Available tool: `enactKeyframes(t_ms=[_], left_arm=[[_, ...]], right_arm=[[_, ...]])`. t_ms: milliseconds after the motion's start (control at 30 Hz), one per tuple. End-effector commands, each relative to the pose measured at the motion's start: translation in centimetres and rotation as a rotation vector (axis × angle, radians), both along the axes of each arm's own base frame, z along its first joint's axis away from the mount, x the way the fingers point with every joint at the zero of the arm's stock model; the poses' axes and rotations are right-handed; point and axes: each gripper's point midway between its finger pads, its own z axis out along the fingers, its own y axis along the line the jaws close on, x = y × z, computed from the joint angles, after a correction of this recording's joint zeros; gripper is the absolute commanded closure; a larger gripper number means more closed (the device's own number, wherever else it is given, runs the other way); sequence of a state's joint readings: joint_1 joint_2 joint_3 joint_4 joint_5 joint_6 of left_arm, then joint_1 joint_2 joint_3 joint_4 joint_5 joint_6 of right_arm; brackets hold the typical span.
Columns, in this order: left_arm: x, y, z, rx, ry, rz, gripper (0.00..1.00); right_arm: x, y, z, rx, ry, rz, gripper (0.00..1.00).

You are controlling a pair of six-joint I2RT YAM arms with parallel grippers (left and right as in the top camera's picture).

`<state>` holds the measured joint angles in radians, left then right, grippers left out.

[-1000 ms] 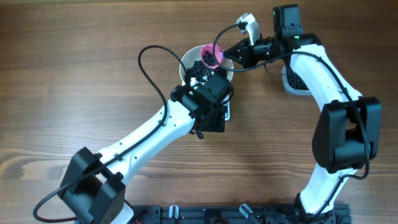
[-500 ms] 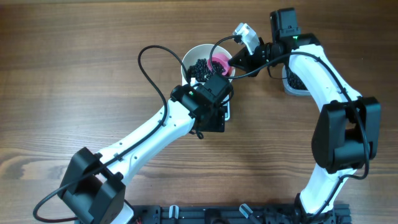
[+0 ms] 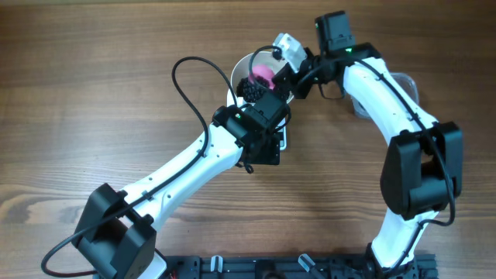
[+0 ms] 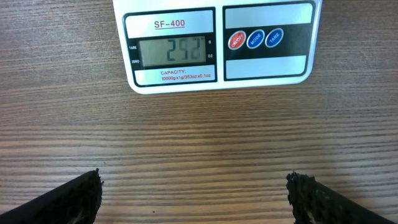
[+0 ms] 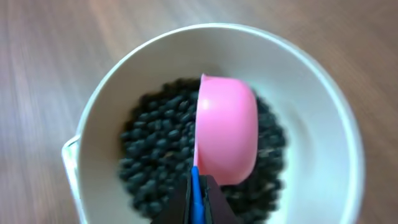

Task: Scoop item into bowl and weigh 150g on scale

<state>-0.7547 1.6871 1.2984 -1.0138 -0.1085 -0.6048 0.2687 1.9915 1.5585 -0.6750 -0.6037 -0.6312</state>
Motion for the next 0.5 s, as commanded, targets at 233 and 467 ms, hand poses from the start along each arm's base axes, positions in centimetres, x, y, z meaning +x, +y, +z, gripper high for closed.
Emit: enactKeyframes(t_ms=[233,467], left_arm=[[0.0,0.1,-0.4,0.019,-0.007,0.005,0.00],[0.0,0.1,-0.4,0.019,-0.007,0.005,0.00]], right_arm=[[-2.8,1.6,3.2,0.379,0.349,-0.042,0.96],[-0.1,0.9,4.5,0.436,0.276,-0.088,0.96]])
